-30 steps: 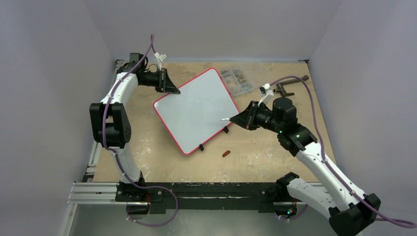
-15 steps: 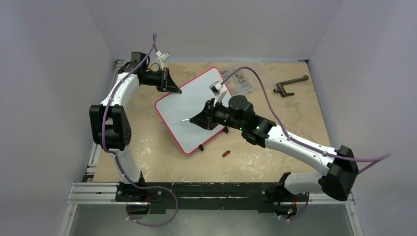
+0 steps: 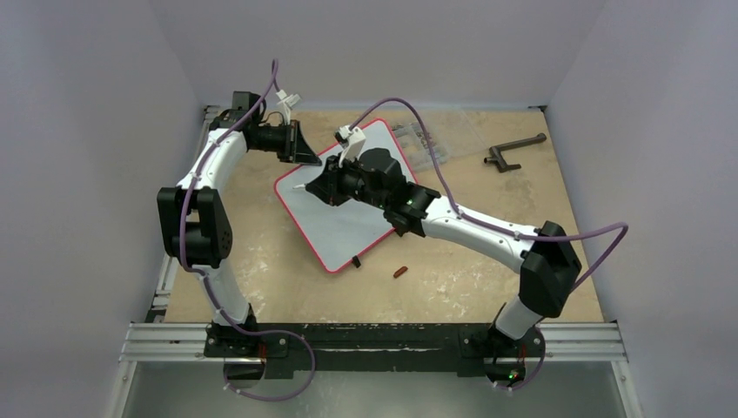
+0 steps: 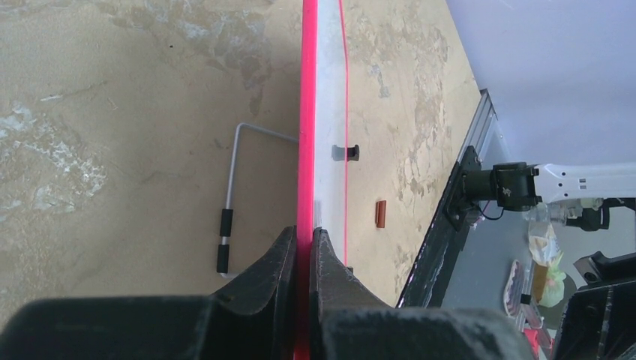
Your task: Write a sentence on the whiteboard
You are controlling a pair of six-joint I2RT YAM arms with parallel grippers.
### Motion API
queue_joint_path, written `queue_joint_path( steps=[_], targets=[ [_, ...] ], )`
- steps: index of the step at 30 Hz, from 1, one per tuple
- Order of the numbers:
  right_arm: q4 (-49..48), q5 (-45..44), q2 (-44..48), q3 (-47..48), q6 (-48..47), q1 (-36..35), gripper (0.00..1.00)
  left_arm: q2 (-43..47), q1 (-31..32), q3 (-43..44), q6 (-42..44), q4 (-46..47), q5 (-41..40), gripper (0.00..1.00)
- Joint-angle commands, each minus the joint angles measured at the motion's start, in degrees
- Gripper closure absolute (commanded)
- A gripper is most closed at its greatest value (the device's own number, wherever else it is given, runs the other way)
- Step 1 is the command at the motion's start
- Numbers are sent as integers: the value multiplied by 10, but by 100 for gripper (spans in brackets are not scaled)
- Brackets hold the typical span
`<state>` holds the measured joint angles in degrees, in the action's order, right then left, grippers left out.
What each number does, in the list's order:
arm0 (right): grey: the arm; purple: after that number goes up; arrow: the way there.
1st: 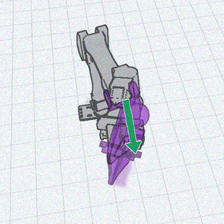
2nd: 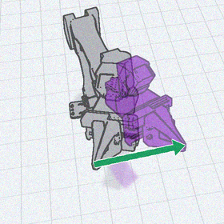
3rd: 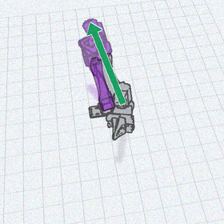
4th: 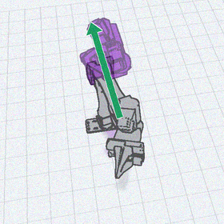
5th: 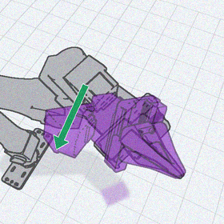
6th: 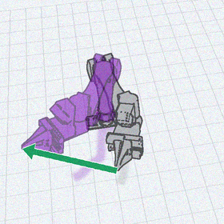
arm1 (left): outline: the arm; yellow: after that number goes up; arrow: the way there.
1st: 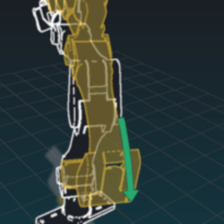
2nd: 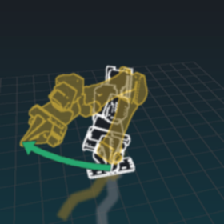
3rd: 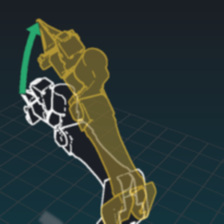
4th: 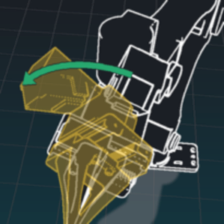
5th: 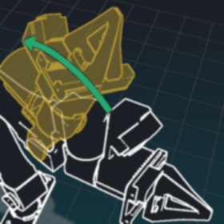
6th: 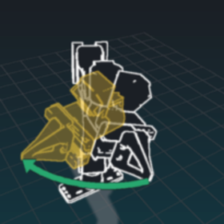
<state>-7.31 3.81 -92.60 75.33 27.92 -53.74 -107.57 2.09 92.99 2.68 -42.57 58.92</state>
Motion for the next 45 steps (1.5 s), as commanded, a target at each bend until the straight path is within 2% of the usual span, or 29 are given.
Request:
queue_joint_path(
  steps=[1,24,45],
  targets=[
    [-17,-27,-12,32,-15,-3,100,22,5,8,40,-7,-42,100],
    [-15,-67,-92,61,-8,-7,100,24,19,9,52,-21,-62,100],
    [-25,-61,-55,-42,11,-8,100,24,20,15,53,-27,-69,100]
  ],
)
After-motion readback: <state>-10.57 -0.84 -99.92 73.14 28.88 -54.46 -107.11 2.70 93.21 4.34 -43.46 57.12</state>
